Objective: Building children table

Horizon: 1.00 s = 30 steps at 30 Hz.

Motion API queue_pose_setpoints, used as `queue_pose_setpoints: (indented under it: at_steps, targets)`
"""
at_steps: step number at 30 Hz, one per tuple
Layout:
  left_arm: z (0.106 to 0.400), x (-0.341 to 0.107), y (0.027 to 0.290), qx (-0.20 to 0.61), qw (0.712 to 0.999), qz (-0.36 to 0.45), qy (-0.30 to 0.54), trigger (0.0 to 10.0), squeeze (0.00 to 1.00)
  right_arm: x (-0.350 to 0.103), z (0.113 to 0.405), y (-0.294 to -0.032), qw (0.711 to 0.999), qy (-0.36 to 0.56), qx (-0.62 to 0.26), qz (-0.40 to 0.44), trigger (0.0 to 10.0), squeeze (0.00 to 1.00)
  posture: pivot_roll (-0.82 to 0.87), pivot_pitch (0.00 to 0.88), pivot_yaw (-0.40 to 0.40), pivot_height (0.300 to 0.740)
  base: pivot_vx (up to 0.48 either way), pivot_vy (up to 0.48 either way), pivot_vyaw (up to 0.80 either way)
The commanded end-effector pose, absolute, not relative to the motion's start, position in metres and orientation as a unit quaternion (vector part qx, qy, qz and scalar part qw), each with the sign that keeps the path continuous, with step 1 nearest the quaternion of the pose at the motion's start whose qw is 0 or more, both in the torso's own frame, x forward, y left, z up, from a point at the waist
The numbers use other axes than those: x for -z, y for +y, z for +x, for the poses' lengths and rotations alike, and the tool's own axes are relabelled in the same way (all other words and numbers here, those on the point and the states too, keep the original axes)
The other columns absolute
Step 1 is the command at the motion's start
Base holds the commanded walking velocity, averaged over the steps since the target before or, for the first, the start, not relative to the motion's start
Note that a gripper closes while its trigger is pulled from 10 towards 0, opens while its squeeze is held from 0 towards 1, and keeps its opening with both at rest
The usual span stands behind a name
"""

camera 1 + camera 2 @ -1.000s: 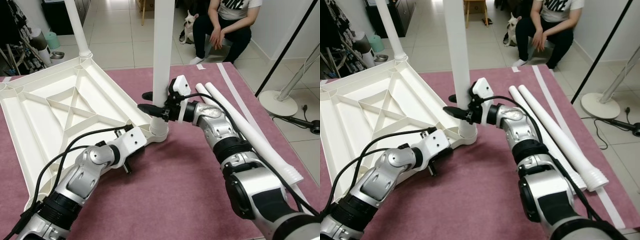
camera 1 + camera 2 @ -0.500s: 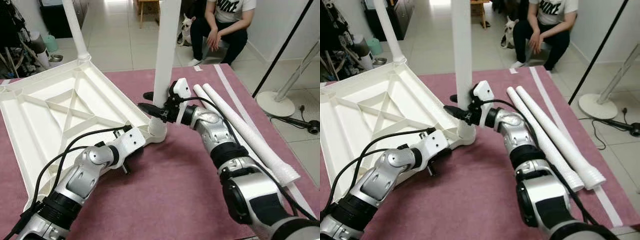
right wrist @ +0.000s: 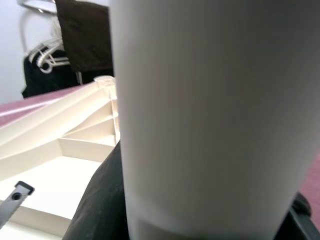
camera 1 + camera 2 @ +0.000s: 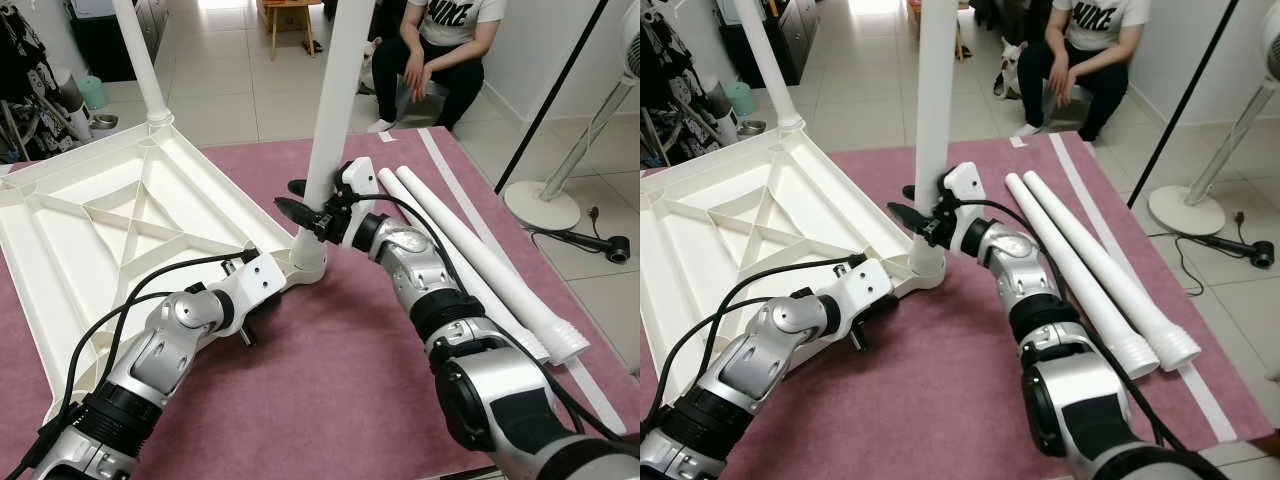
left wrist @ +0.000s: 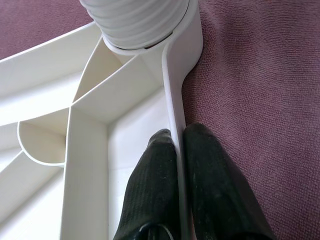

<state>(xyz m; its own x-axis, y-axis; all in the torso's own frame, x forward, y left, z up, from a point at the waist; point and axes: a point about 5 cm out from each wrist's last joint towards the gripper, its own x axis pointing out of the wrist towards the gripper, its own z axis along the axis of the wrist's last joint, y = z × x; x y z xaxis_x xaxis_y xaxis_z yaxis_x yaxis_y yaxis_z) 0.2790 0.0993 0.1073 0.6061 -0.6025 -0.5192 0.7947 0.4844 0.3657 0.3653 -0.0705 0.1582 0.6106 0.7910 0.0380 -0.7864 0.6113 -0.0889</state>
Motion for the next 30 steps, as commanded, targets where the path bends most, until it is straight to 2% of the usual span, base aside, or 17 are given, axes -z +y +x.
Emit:
queue_pose_setpoints:
  at_steps: [1, 5, 8, 14, 22, 30]
  targets:
    - [0.281, -0.114, 0.096, 0.397, 0.851, 0.314, 0.137, 0.0, 0.0, -0.11, 0.359, -0.088, 0.92, 0.073, -0.379, -0.066, 10.0, 0.0, 0.12, 0.0, 0.05, 0.74, 0.0, 0.0, 0.0]
    - [0.281, -0.114, 0.096, 0.397, 0.852, 0.314, 0.137, 0.0, 0.0, -0.107, 0.359, -0.088, 0.926, 0.079, -0.363, -0.071, 10.0, 0.0, 0.12, 0.0, 0.05, 0.74, 0.0, 0.0, 0.0]
    - [0.282, -0.114, 0.096, 0.397, 0.852, 0.314, 0.137, 0.0, 0.0, -0.103, 0.361, -0.09, 0.939, 0.085, -0.32, -0.092, 10.0, 0.0, 0.12, 0.0, 0.05, 0.74, 0.0, 0.0, 0.0]
    - [0.282, -0.114, 0.095, 0.397, 0.852, 0.313, 0.135, 0.0, 0.0, -0.101, 0.361, -0.091, 0.961, 0.078, -0.256, -0.075, 10.0, 0.0, 0.12, 0.0, 0.049, 0.74, 0.0, 0.0, 0.0]
    - [0.284, -0.116, 0.094, 0.396, 0.854, 0.311, 0.132, 0.0, 0.0, -0.096, 0.361, -0.093, 0.973, 0.085, -0.201, -0.072, 10.0, 0.0, 0.11, 0.0, 0.052, 0.74, 0.0, 0.0, 0.0]
    - [0.286, -0.124, 0.09, 0.399, 0.856, 0.308, 0.117, 0.0, 0.0, -0.094, 0.362, -0.092, 0.991, 0.083, -0.075, -0.073, 10.0, 0.0, 0.11, 0.0, 0.053, 0.74, 0.0, 0.0, 0.0]
